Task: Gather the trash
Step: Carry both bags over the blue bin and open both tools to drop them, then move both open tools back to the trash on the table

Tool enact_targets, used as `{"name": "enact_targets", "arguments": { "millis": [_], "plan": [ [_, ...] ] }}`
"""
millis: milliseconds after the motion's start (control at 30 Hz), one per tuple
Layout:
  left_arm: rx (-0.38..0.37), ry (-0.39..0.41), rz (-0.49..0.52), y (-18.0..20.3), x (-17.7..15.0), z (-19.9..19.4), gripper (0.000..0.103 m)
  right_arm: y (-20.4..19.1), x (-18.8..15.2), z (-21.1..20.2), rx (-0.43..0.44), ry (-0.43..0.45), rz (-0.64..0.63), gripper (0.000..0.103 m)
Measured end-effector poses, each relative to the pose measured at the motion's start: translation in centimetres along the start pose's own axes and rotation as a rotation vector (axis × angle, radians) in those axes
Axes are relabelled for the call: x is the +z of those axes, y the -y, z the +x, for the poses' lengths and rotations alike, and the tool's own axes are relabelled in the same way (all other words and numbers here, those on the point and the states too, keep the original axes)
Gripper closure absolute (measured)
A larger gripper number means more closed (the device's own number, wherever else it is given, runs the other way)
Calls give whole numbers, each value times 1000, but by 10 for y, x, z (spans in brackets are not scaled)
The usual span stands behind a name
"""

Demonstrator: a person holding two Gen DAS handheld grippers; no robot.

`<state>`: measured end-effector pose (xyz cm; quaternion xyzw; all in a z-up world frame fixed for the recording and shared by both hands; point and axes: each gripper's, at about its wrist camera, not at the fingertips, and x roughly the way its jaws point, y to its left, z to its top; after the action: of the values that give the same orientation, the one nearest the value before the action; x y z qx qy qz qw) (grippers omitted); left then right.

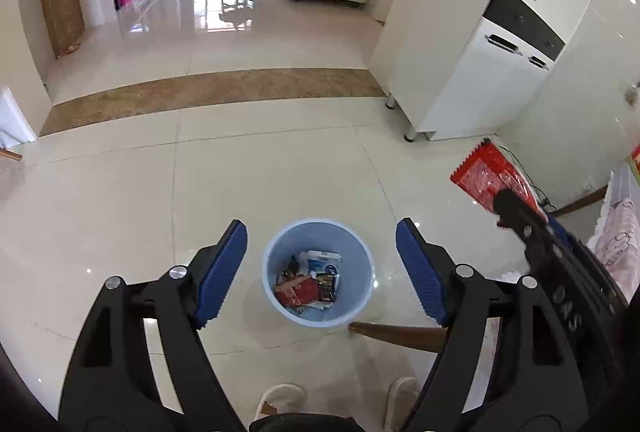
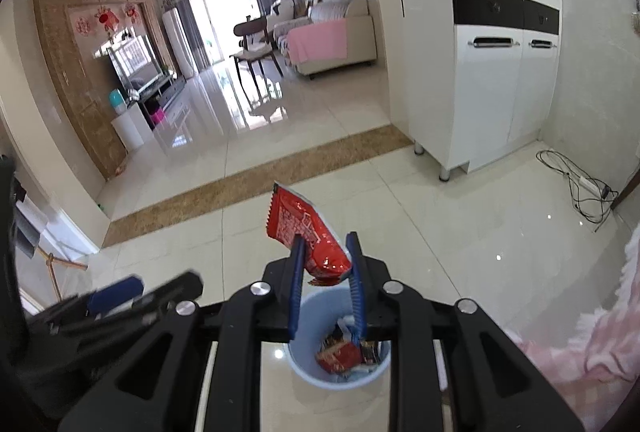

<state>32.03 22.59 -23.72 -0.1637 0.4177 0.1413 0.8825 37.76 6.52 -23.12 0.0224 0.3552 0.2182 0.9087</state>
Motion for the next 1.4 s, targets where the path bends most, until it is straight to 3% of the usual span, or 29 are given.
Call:
{"name": "enact_targets", "arguments": {
  "millis": [67,200,433,800,1100,1400],
  "plan": [
    [33,17,12,1,1,-4,27,0,2,7,4,-4,2,60],
    [31,37,20,3,3,-13,27,6,1,3,-6,-18,24,50],
    [-6,80,48,20,5,-41,27,21,-1,-40,-35,11,57,46],
    [-82,179,100,59,-5,-113,26,31,1,-144,-88,147,75,38],
    [-200,282,177,109,-32,-187,25,56,-17,-261,-188,295,103,33],
    [-321,319,276,189,-84,-235,24,108,-67,-361,-302,401,225,29]
  ]
}}
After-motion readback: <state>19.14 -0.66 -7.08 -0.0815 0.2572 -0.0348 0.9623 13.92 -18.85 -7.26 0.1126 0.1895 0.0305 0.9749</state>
